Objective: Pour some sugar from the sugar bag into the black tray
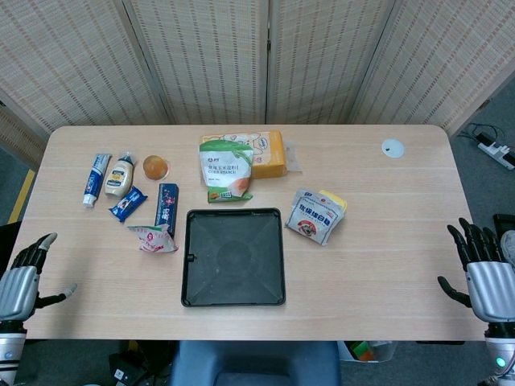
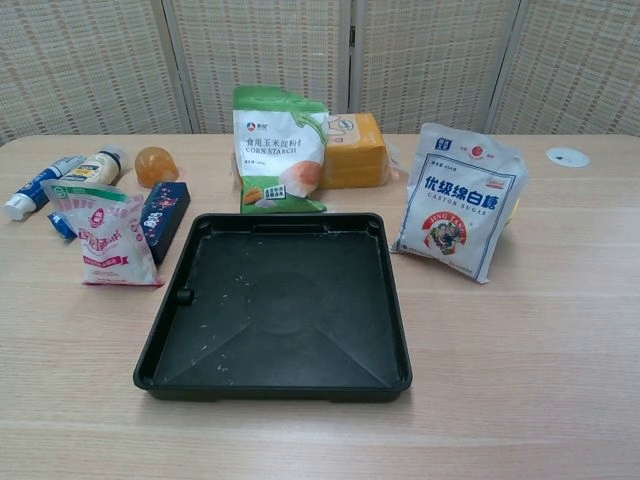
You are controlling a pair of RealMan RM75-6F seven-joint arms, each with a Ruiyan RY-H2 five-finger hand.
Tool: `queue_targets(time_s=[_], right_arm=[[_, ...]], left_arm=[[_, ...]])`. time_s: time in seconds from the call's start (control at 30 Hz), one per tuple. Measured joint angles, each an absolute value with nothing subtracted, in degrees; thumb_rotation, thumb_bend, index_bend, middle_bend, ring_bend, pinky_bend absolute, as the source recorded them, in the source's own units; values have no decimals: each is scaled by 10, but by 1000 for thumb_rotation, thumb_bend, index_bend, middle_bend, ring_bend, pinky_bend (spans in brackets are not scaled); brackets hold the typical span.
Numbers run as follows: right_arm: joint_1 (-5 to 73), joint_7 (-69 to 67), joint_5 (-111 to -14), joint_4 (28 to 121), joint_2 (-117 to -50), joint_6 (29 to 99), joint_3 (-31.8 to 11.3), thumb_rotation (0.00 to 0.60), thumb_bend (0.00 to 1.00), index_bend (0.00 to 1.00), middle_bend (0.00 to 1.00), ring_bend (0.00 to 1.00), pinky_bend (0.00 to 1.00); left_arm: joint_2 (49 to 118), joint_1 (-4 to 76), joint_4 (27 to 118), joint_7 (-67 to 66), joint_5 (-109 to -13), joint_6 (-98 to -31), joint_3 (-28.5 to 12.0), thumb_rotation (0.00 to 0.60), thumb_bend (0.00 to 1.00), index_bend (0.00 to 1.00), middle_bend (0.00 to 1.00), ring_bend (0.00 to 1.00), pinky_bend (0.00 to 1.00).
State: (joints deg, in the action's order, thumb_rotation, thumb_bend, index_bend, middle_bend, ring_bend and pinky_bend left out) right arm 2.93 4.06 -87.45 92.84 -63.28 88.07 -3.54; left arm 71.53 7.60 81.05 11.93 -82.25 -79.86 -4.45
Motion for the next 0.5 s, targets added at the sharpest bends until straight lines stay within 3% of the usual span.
queue_targets(time_s=[0.5], right_arm=[[18, 37, -885, 935, -622, 900, -34, 600, 256, 0, 0, 39, 0]], left_arm=[[801, 169, 685, 345, -836, -667, -53, 600, 223, 0, 76, 125, 202]])
